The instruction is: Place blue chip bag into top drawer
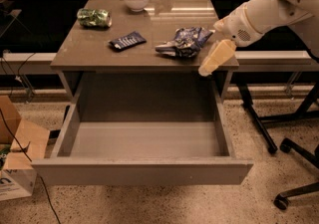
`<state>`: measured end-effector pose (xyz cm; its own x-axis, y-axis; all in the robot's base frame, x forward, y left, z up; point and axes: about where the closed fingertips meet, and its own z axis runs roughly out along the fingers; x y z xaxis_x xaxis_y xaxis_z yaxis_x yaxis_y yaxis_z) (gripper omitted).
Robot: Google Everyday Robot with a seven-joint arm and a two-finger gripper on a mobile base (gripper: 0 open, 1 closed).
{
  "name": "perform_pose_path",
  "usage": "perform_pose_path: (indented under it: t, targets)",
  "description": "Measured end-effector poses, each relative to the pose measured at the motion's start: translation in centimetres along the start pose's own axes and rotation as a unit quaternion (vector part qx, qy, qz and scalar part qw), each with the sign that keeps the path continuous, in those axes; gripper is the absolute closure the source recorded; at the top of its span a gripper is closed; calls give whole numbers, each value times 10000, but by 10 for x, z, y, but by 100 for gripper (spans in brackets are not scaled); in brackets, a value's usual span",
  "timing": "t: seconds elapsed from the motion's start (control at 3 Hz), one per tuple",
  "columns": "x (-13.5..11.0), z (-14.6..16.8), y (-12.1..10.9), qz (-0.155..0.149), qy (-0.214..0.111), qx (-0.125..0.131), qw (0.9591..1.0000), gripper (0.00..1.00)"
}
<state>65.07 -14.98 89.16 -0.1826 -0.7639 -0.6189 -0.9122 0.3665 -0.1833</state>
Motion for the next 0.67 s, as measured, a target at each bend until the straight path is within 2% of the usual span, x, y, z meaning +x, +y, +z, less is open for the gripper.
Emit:
perform_pose_path:
  t: [0.33, 0.67]
  targets:
    - [-14, 22, -11, 61, -203, 92, 9997, 0]
    - [-25, 51, -22, 142, -426, 30, 9990, 3]
